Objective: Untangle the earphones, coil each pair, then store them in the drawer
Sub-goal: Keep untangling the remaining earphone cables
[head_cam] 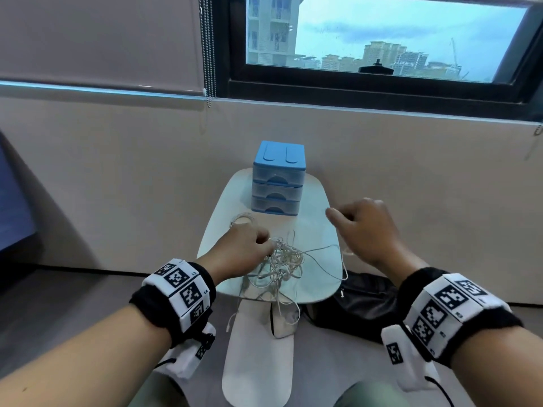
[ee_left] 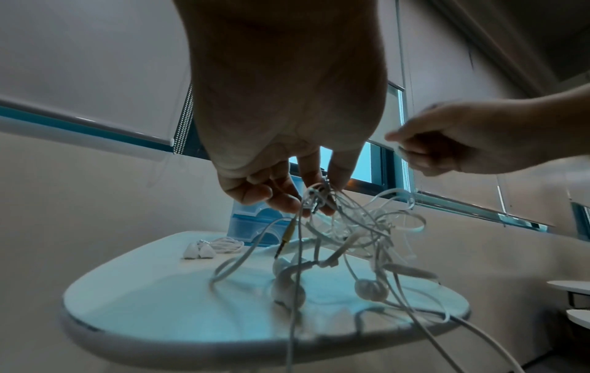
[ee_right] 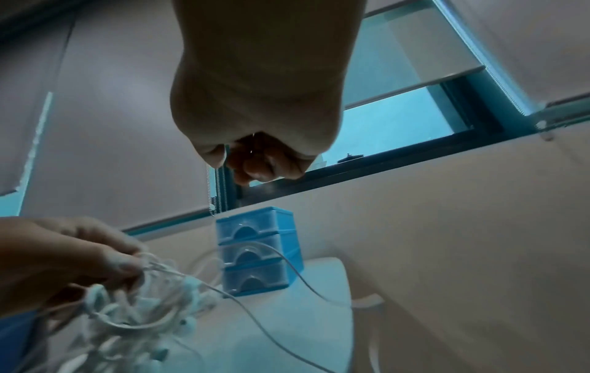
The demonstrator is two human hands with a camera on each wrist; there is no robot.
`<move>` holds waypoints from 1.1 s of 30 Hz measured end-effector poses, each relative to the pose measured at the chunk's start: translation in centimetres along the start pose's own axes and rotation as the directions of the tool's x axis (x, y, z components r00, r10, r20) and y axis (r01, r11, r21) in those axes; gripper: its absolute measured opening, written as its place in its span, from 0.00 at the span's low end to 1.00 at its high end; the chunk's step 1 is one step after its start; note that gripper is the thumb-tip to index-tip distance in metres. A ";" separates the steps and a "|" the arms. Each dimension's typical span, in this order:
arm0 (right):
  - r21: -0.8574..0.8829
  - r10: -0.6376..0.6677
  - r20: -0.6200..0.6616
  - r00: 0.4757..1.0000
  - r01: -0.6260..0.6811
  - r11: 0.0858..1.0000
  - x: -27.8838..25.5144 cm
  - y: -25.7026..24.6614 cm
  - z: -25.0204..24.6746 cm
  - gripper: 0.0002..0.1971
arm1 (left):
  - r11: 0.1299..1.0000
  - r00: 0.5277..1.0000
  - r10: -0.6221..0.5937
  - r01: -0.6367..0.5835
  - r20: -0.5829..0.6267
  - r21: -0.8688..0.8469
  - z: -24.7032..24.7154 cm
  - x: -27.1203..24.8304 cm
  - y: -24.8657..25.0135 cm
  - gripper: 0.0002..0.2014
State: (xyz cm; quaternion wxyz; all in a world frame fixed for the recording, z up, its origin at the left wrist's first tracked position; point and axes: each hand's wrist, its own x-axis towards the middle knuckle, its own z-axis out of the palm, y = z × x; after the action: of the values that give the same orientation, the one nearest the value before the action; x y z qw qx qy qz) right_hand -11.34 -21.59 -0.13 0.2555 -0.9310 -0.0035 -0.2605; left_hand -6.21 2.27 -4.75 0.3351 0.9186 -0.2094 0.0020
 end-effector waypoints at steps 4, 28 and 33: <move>0.043 -0.152 0.151 0.977 0.147 0.988 0.7 -2.1 2.2 0.11 | 0.995 0.997 0.068 -0.064 -0.040 0.077 -0.1 0.1 0.4 0.19; 0.432 0.255 0.302 0.919 -0.370 0.822 1.4 -1.3 -1.0 0.10 | 0.992 0.997 0.069 -0.066 -0.027 0.110 -0.7 0.5 -0.4 0.18; 0.440 0.366 0.359 0.859 -0.501 0.746 0.6 -0.4 -0.9 0.06 | 0.996 0.998 0.057 -0.053 -0.039 0.078 -0.7 0.6 -0.6 0.19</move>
State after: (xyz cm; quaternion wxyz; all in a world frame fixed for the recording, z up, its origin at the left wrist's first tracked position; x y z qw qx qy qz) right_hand -11.27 -21.75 0.97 0.5477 -0.8267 0.1124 -0.0634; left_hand -5.36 2.83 -4.49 0.3037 0.9244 -0.2274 0.0383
